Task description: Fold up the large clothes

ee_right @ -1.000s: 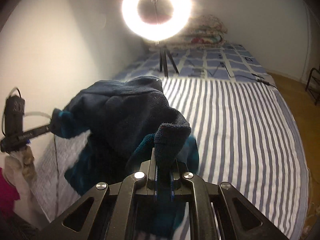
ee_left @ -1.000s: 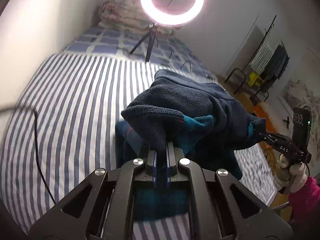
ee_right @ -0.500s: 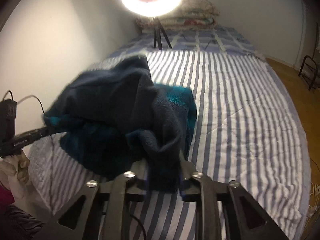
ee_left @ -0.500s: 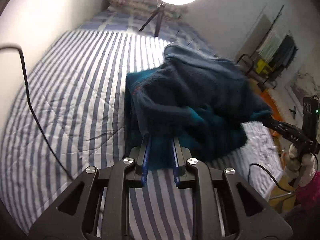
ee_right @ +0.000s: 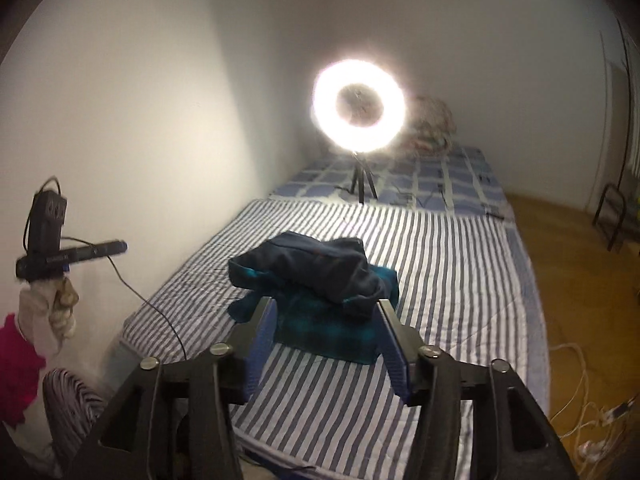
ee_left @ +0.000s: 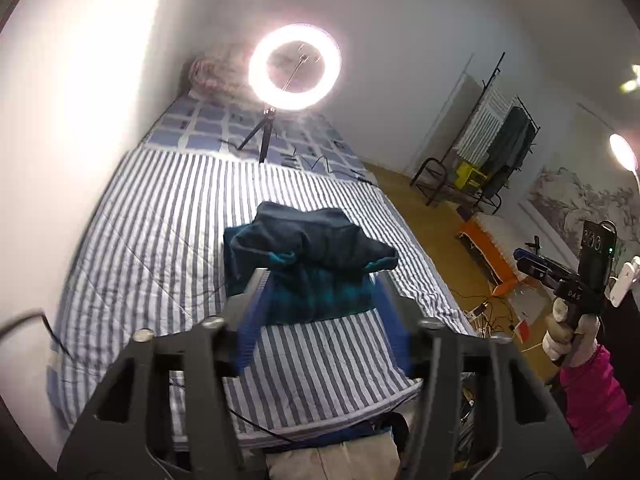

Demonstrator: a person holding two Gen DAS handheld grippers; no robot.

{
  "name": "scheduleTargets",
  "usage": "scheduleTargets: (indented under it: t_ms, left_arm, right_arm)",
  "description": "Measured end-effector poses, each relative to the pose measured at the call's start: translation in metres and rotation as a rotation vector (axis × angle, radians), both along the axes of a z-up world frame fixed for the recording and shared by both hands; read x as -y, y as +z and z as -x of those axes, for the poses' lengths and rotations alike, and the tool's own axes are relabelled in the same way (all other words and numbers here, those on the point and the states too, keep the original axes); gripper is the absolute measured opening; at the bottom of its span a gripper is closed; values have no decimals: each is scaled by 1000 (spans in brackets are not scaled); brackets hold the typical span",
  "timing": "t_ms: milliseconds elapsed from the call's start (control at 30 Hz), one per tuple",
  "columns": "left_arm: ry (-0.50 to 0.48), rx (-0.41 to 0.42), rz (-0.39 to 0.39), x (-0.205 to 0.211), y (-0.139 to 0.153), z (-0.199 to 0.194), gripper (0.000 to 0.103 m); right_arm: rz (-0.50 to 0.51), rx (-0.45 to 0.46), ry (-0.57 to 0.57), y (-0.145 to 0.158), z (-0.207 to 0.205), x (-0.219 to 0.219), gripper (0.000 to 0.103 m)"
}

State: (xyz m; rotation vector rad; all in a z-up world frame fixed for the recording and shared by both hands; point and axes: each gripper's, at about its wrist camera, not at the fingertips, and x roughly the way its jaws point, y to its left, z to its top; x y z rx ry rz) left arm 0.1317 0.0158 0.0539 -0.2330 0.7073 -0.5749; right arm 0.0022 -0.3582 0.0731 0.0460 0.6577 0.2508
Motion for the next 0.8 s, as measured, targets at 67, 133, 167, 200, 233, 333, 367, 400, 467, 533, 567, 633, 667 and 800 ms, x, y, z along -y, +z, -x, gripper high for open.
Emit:
scheduleTargets:
  t_ms: [67,133,167,200,233,333,367,400,467,533,567,633,667,800]
  left_arm:
    - [9,10,-7,-3,14,-5,61]
    - [16,-6,18,-5,13,-17,71]
    - [15,-41,58,-6,8,-33,75]
    - [23,-69,90,-7,0,-47,76]
    - [47,-100,115,-8,-11,-61,76]
    - [69,-206,176,-4,-48,-112,76]
    - [77,-267,212,-2,-66,-135,76]
    - [87,-319,249,0,-83,-154,76]
    - [87,-359,289,5,-105,-181,76]
    - [110,-387,304,12,-126,-203,76]
    - [116,-408,307,15,-137,-214,76]
    - [109,-446,315,20,-151,-229,76]
    - [103,-465,319,24,-160,-239,76]
    - [102,-490,287,41,-182,-257,76]
  right_arm:
    - [15,14,13,10,5,-4,53]
    - [23,31,17,14,3,-5,57]
    - [16,39,12,12,-3,-4,59]
    - [-3,39,7,8,-11,-1,61]
    - [-24,34,4,3,-18,1,61]
    - [-76,3,-4,-23,-51,6,64]
    - [-92,-24,-5,-37,-70,7,65]
    - [-110,-53,-2,-49,-88,9,65]
    - [-141,-99,-8,-70,-117,10,65]
    - [-152,-140,-18,-94,-150,12,67]
    - [-157,-154,-28,-104,-163,13,67]
    - [-192,-198,-46,-126,-193,18,68]
    - [-209,-215,-59,-136,-204,20,68]
    - [-282,-265,-81,-173,-239,24,68]
